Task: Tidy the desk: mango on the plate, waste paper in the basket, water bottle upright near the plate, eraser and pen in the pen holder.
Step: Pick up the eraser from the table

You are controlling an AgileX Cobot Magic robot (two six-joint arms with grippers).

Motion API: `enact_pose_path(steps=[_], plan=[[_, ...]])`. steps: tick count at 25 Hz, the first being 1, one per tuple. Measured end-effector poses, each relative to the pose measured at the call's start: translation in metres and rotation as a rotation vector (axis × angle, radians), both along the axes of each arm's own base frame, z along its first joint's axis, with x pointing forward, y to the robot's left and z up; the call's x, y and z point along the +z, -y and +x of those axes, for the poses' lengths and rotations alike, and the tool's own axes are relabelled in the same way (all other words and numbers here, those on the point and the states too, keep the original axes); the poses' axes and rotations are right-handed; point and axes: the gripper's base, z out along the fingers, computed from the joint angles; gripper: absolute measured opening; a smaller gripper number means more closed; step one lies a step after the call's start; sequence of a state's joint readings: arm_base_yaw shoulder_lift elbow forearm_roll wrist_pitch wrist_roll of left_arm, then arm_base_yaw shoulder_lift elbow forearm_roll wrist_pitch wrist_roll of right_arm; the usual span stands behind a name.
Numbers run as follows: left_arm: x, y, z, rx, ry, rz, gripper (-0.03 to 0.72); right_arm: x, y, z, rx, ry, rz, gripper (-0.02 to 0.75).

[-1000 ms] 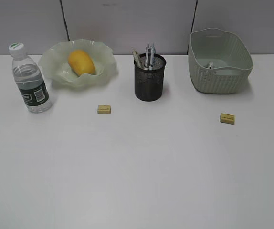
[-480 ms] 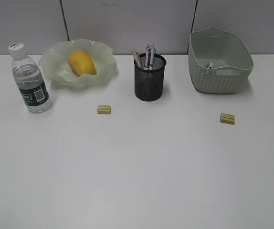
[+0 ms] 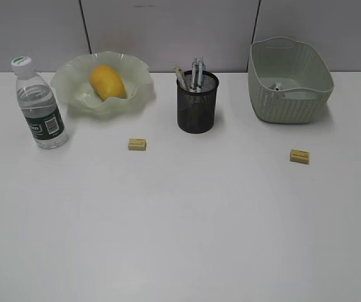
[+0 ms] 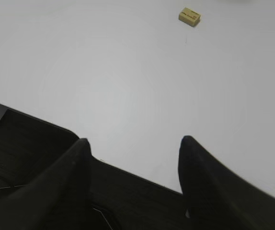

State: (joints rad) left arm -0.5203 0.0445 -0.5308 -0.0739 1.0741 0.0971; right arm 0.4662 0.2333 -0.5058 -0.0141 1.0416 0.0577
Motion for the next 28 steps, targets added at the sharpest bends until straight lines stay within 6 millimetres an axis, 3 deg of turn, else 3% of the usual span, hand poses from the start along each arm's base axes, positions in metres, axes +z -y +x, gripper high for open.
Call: enact_pose_path(steps=[18,28], plan=[[-0.0001,0.0007,-0.0031,0.375,0.029,-0.009,0.417,0.0000,0.0000,0.0000,-0.005,-0.003,0.006,0.459],[-0.0003,0.0009,-0.0058,0.446,0.049,-0.014,0.414,0.0053,-0.0002,0.0012,-0.045,0.009,0.061,0.459]])
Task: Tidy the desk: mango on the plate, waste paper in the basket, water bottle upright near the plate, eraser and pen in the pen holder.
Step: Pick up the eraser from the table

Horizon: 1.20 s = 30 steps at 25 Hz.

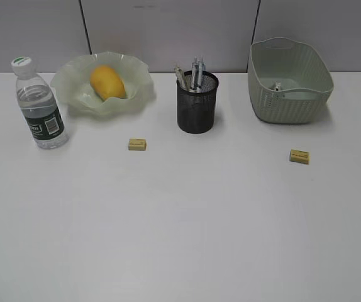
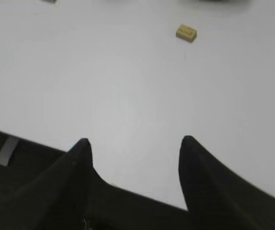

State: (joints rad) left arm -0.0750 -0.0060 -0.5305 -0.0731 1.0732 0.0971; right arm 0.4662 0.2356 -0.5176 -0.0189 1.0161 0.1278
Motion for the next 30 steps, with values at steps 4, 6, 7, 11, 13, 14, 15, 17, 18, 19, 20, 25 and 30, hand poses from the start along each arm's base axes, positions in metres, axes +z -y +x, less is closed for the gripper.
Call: enact_pose_path(steps=[4,6,7,11,13,14,15,17,18,19,20,25,30], plan=[[0.000,0.000,0.000,0.001,0.002,0.000,0.414,0.011,-0.006,0.012,-0.059,0.045,0.114,0.459],[0.000,0.000,0.000,0.001,0.002,0.000,0.414,0.013,-0.012,0.026,-0.086,0.032,0.138,0.459],[0.000,0.000,0.000,0.001,0.002,0.000,0.414,0.012,-0.016,0.034,-0.094,0.026,0.136,0.459],[0.000,0.000,0.000,0.001,0.002,0.000,0.414,0.000,-0.034,0.075,-0.106,-0.058,0.051,0.459],[0.000,0.000,0.000,0.001,0.002,0.000,0.414,-0.012,-0.045,0.097,-0.105,-0.120,0.014,0.459],[0.000,0.000,0.000,0.001,0.002,0.000,0.414,-0.017,-0.050,0.108,-0.104,-0.147,0.000,0.459],[0.000,0.000,0.000,0.002,0.003,0.001,0.414,-0.024,-0.056,0.119,-0.105,-0.185,-0.019,0.459],[0.000,0.000,0.000,0.002,0.003,0.001,0.414,-0.032,-0.067,0.138,-0.109,-0.250,-0.046,0.459],[0.000,0.000,0.000,0.002,0.003,0.001,0.414,-0.036,-0.073,0.150,-0.113,-0.283,-0.062,0.459],[0.000,0.000,0.000,0.002,0.003,0.001,0.414,-0.042,-0.078,0.162,-0.116,-0.321,-0.081,0.459],[0.000,0.000,0.000,0.003,0.003,0.002,0.414,-0.045,-0.085,0.174,-0.120,-0.353,-0.097,0.459],[0.000,0.000,0.000,0.003,0.003,0.003,0.410,-0.054,-0.115,0.235,-0.144,-0.470,-0.147,0.459],[0.000,0.000,0.000,0.004,0.003,0.004,0.409,-0.066,-0.132,0.282,-0.179,-0.553,-0.165,0.464]])
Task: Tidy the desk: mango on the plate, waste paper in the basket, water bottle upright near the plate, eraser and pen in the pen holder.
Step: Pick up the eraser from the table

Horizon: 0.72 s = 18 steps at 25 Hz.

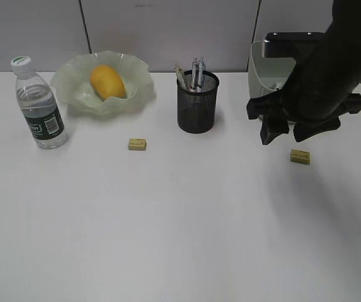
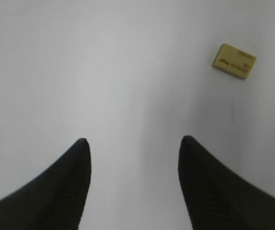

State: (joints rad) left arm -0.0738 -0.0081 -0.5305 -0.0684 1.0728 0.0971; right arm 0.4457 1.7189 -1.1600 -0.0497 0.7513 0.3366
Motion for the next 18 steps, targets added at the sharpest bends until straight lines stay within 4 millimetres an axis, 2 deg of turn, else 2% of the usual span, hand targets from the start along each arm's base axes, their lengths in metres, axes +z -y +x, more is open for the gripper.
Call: enact_pose_path(steps=[3,7,11,14,18], plan=[[0.000,0.000,0.000,0.000,0.000,0.000,0.407,-0.007,0.005,0.022,-0.049,-0.031,0.007,0.470],[0.000,0.000,0.000,0.000,0.000,0.000,0.406,-0.024,0.030,0.039,-0.141,-0.091,0.006,0.475],[0.000,0.000,0.000,0.001,0.000,0.001,0.406,-0.044,0.059,0.049,-0.227,-0.162,-0.003,0.490],[0.000,0.000,0.000,0.001,0.000,0.002,0.406,-0.054,0.076,0.054,-0.272,-0.189,0.000,0.547],[0.000,0.000,0.000,0.002,0.000,0.002,0.406,-0.064,0.081,0.058,-0.289,-0.200,0.000,0.599]])
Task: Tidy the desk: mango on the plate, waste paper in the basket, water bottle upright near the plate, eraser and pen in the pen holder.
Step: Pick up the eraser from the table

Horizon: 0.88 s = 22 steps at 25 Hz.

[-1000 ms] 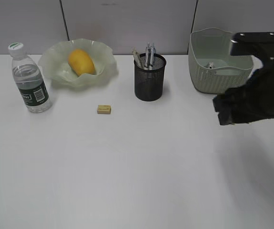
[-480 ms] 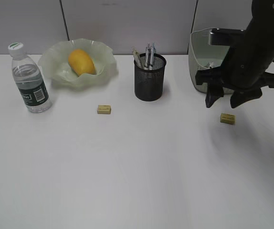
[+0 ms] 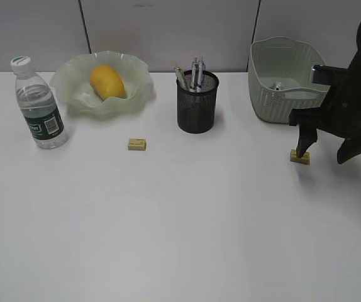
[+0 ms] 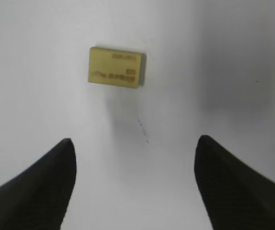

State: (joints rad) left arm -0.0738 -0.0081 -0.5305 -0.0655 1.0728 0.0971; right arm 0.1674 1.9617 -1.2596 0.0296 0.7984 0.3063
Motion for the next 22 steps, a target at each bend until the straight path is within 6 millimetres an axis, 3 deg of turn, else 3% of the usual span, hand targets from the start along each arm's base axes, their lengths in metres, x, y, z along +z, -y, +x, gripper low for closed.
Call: enact_pose_path(steps=[7,16,22], plan=[[0.000,0.000,0.000,0.000,0.000,0.000,0.406,-0.015,-0.001,0.009,-0.003,0.015,0.004,0.605],[0.000,0.000,0.000,0.001,0.000,0.001,0.405,-0.030,-0.006,0.037,-0.002,0.002,0.002,0.594],[0.000,0.000,0.000,0.002,0.000,0.002,0.405,-0.043,-0.006,0.040,-0.001,-0.030,-0.004,0.589]])
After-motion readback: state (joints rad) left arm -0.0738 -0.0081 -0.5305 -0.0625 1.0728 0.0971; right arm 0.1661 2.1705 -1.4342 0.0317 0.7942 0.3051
